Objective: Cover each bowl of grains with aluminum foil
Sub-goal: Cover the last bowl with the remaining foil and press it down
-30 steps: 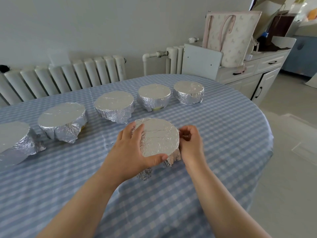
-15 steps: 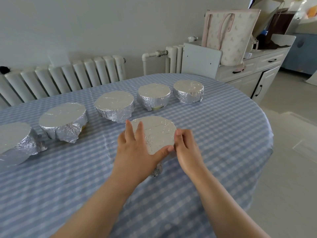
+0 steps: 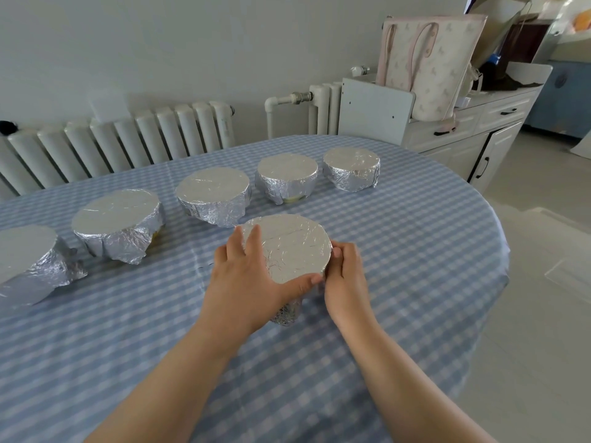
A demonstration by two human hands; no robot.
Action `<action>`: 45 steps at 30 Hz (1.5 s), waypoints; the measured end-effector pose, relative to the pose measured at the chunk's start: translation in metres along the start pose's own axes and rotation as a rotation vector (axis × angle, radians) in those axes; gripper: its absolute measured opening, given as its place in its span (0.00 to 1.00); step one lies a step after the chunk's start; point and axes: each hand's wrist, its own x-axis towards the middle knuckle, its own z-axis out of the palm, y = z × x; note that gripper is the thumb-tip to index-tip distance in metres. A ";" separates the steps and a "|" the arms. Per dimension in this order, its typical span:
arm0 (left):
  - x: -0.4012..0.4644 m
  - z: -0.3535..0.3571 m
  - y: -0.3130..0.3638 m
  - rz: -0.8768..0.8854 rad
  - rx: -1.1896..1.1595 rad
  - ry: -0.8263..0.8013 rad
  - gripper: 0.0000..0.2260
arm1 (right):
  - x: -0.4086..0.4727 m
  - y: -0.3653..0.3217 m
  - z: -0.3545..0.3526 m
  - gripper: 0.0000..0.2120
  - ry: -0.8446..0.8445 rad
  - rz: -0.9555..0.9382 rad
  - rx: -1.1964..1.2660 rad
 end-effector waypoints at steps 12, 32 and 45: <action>0.001 0.001 -0.002 0.007 -0.001 0.015 0.59 | 0.012 -0.005 -0.005 0.08 0.033 0.208 0.120; -0.002 0.004 0.002 -0.021 -0.004 0.011 0.57 | -0.009 -0.011 -0.009 0.08 0.100 0.110 0.206; 0.004 -0.019 -0.021 0.057 0.313 0.109 0.54 | 0.017 -0.006 -0.011 0.10 -0.041 -0.015 -0.086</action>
